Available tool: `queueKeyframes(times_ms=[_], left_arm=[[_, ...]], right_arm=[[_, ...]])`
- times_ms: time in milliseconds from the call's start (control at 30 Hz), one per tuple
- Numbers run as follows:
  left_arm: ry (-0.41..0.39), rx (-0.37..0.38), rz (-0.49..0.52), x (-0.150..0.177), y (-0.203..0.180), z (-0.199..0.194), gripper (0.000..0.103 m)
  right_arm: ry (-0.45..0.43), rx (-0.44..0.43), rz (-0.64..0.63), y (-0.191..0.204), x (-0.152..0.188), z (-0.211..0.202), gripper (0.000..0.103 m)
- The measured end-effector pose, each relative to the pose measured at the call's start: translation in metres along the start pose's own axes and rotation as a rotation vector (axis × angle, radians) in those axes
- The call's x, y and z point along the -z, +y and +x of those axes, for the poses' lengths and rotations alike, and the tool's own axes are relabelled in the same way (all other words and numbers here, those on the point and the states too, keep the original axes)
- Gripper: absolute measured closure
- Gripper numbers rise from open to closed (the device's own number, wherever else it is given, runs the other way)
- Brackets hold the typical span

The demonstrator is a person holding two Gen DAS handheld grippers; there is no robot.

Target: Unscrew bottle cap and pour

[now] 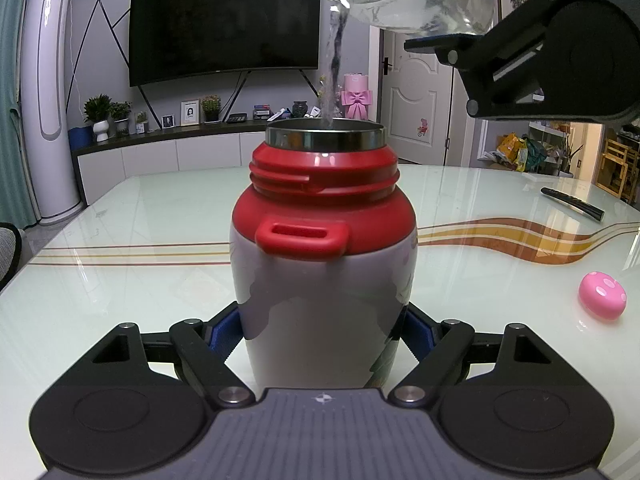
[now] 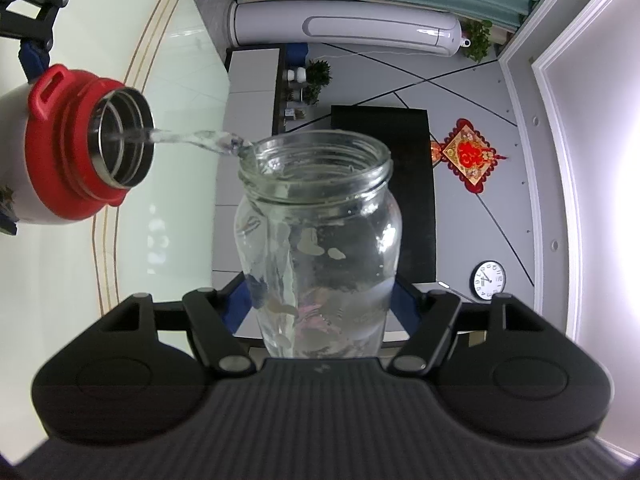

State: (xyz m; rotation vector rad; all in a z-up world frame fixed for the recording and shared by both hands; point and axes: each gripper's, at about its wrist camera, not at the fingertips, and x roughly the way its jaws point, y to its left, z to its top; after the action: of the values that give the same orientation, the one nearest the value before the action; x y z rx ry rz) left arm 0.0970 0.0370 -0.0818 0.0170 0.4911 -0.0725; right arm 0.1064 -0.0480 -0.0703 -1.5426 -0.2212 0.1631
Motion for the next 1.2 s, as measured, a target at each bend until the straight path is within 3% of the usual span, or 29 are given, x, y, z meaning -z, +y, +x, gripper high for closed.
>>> queueKeyframes(times_ms=[1200], left_arm=[[-0.001, 0.001, 0.002, 0.001, 0.002, 0.000, 0.020]], right_arm=[[-0.021, -0.014, -0.051, 0.028, 0.003, -0.008, 0.032]])
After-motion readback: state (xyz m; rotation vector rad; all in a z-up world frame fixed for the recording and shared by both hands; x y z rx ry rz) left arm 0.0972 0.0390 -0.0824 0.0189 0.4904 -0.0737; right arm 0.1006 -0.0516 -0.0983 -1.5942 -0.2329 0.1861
